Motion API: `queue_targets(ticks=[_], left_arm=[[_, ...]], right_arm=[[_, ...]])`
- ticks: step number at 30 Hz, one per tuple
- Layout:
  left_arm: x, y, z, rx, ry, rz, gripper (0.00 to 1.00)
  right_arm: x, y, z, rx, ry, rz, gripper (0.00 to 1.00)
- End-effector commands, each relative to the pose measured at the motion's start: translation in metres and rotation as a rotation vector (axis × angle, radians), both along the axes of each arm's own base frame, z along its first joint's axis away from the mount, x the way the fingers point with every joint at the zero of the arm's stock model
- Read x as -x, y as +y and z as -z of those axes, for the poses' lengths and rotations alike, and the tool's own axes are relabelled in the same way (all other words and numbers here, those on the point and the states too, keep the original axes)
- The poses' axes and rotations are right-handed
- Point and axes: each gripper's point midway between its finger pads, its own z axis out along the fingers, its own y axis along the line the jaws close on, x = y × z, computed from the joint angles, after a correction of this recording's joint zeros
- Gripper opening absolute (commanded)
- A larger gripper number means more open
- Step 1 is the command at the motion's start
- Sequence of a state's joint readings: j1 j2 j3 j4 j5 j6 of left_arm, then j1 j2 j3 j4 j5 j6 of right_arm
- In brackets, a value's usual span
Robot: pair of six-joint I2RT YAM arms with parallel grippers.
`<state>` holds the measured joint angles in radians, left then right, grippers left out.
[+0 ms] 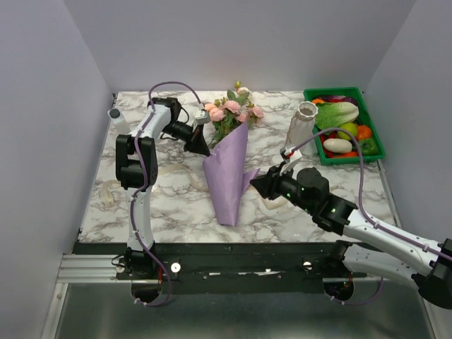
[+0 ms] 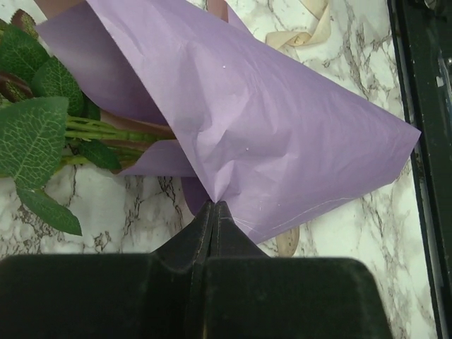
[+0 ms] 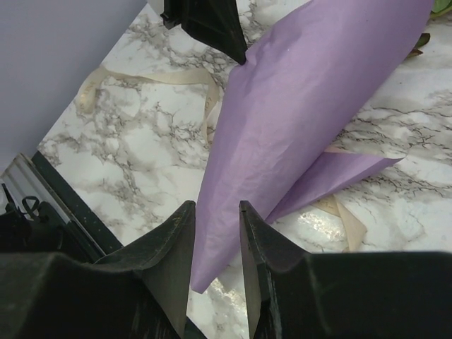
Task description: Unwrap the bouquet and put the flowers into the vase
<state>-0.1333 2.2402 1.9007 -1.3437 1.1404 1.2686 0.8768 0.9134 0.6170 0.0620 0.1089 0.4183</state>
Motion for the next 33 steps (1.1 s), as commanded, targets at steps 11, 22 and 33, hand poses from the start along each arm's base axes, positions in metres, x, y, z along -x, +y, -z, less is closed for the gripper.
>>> queue_targets(ticks=[11,22,33], left_arm=[[0.029,-0.035,-0.163,0.227,0.143,-0.068,0.00],[0.005,-0.003,-0.094,0.111,0.235,-0.148,0.55],[0.005,0.008,-0.024,0.054,0.277,-0.118,0.65]], right_arm=[[0.003,-0.010,-0.006,-0.033,-0.023,0.025,0.39],[0.007,-0.014,-0.004,-0.032,-0.022,0.020,0.41],[0.008,-0.009,-0.002,-0.022,-0.016,-0.007,0.41]])
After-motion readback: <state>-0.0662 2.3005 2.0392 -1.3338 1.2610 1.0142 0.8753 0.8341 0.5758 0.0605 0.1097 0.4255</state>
